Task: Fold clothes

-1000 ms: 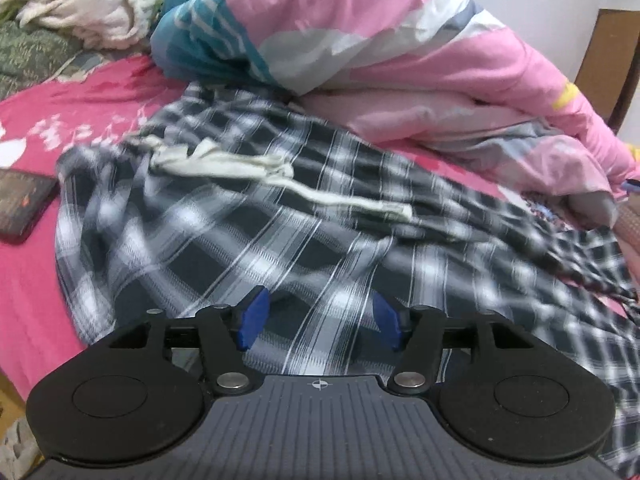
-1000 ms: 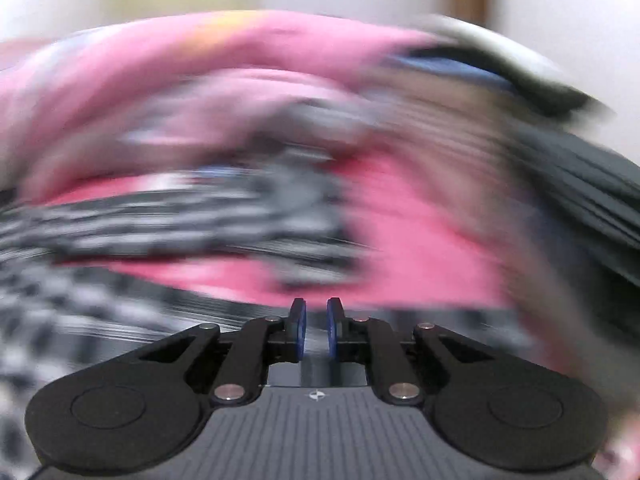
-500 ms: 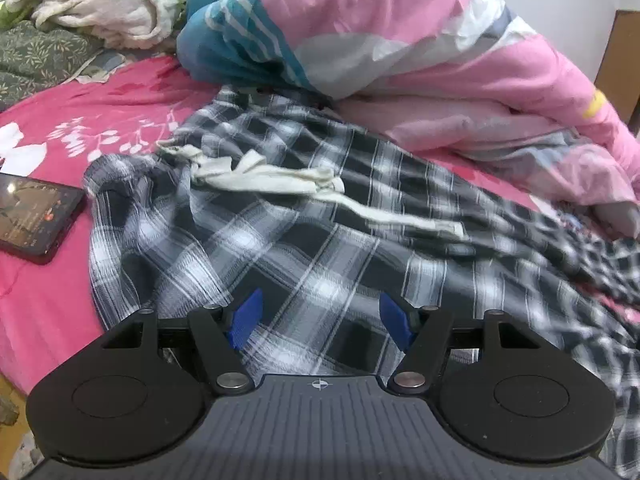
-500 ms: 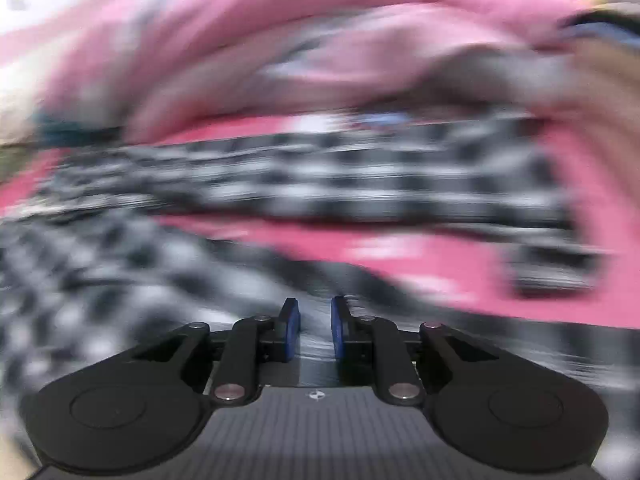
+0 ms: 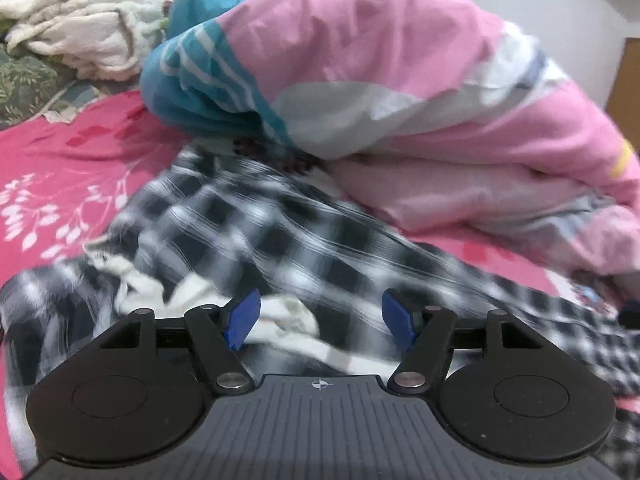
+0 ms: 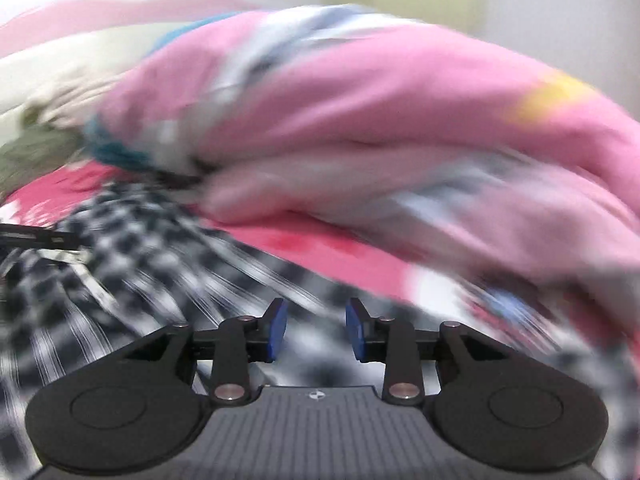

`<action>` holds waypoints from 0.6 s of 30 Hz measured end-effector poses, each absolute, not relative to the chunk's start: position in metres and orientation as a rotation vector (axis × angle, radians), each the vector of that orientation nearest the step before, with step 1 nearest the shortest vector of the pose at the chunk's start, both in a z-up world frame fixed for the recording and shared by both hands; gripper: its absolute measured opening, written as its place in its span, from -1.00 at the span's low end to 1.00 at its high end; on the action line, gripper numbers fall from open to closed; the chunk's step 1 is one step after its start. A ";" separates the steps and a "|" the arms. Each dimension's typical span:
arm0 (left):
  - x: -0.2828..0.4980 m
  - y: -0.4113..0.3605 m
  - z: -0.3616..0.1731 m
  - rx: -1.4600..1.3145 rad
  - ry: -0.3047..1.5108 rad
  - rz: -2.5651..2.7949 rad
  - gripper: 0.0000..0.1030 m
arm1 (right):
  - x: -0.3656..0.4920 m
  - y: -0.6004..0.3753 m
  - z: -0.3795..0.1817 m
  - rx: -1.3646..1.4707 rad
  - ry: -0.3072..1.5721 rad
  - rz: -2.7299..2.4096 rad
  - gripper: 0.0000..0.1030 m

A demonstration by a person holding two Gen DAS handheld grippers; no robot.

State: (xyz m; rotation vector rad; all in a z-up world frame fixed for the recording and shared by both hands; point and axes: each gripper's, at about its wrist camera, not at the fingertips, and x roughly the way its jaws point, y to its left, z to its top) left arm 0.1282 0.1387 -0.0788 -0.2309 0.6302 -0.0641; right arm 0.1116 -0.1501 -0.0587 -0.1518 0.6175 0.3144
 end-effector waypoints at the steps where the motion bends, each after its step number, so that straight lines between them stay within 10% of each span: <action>1: 0.131 0.142 -0.084 -0.228 0.632 -0.043 0.31 | 0.132 -0.134 -0.062 -0.171 0.624 0.358 -0.33; 18: 0.127 0.192 -0.106 -0.450 0.545 0.154 0.25 | 0.306 0.081 -0.106 -0.381 0.727 0.686 -0.43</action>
